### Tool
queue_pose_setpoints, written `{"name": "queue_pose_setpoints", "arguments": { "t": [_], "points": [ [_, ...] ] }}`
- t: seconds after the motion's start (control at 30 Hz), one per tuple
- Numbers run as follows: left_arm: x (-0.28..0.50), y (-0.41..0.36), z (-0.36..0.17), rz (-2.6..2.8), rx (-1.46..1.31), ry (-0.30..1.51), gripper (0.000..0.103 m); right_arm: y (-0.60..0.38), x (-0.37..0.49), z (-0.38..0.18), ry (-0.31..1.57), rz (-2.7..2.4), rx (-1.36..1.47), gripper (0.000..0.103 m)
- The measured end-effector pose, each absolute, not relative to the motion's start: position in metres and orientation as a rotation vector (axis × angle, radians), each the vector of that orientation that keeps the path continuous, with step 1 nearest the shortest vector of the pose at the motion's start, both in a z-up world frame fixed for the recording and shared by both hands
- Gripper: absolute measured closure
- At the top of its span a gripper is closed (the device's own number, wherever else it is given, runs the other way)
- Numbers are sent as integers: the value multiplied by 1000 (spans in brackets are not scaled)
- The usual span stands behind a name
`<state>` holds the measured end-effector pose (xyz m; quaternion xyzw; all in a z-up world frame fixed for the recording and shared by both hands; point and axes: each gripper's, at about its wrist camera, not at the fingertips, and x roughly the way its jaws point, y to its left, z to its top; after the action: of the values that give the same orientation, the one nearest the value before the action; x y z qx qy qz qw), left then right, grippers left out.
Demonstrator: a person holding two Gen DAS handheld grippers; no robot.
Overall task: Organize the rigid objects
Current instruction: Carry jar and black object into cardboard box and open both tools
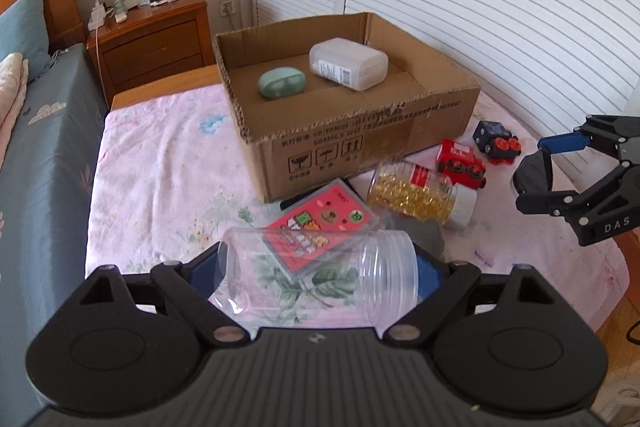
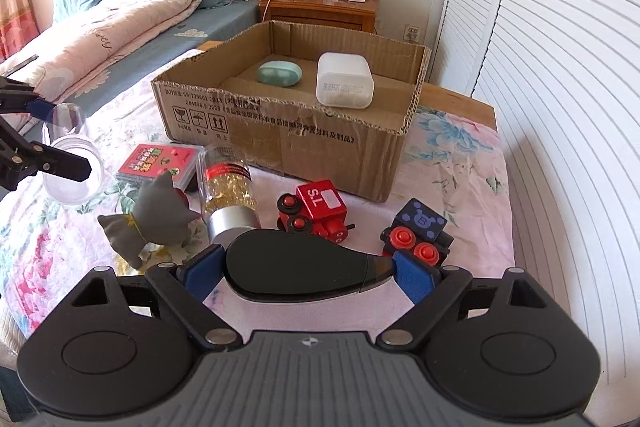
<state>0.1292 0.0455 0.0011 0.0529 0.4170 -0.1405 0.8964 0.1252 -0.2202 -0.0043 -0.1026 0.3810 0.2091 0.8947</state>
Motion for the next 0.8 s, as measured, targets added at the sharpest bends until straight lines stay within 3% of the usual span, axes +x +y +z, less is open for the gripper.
{"name": "queue_pose_setpoints", "arguments": {
  "t": [0.3,0.57,0.8],
  "points": [
    [188,20,39,-347,150,748,12,-211,134,26,707,450,-214,10],
    [240,10,23,-311,139,750,12,-206,144,42,663,438,-219,10],
    [240,18,13,-280,102,751,9,-204,154,46,658,433,-213,10]
  ]
}}
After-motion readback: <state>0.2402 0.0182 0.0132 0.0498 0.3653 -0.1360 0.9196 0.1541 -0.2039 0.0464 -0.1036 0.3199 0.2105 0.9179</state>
